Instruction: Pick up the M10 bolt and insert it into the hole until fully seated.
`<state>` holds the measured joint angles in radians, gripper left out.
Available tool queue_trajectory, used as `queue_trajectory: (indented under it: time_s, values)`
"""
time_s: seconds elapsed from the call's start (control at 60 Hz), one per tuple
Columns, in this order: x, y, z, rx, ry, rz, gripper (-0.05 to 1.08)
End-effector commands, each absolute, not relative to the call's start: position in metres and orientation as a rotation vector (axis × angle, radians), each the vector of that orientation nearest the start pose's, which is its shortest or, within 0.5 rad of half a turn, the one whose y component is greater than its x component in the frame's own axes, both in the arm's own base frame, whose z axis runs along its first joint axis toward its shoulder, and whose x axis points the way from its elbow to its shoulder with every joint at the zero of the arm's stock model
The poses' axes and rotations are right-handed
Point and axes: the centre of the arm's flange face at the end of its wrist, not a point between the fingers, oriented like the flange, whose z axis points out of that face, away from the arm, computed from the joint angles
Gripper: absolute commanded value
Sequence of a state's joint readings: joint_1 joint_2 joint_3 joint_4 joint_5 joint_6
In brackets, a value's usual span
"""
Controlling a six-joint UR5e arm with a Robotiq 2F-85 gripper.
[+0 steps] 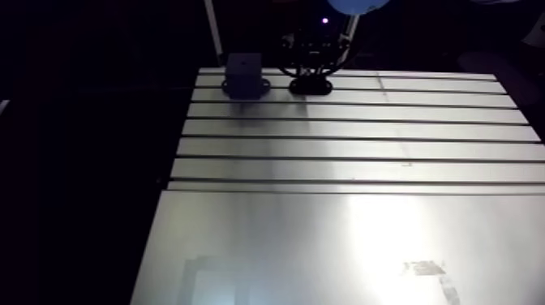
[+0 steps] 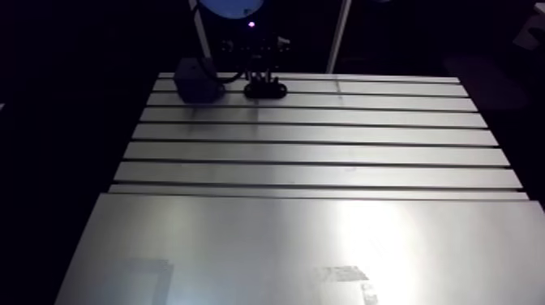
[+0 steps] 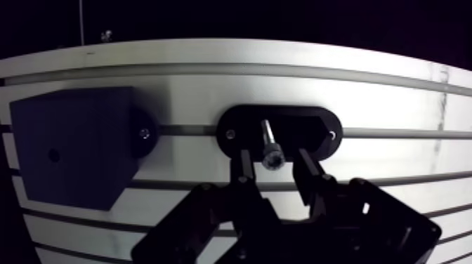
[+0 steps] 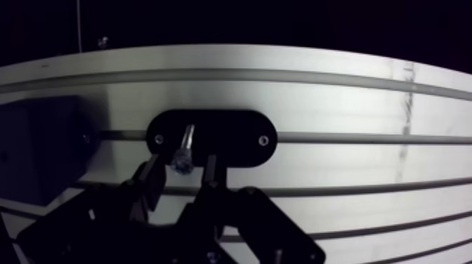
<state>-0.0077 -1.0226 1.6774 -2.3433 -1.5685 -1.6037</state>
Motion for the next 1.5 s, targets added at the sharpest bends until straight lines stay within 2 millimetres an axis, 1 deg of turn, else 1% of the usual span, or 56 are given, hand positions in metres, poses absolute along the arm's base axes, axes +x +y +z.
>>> queue_trajectory:
  time_s: [0.017, 0.4, 0.933, 1.3, 1.45, 1.5]
  values:
    - [-0.6443, -0.1286, 0.1989, -0.041, 3.259, 0.000, 0.60]
    - [-0.6444, -0.1294, 0.1972, -0.041, 3.257, 0.000, 0.65]
    - [-0.6447, -0.1310, 0.1968, -0.044, 3.257, -0.008, 0.70]
    - [-0.6461, -0.1312, 0.1986, -0.050, 3.269, -0.010, 0.70]
    - [-0.6461, -0.1312, 0.1986, -0.050, 3.269, -0.010, 0.72]
    - [-0.6461, -0.1312, 0.1986, -0.047, 3.269, -0.010, 0.76]
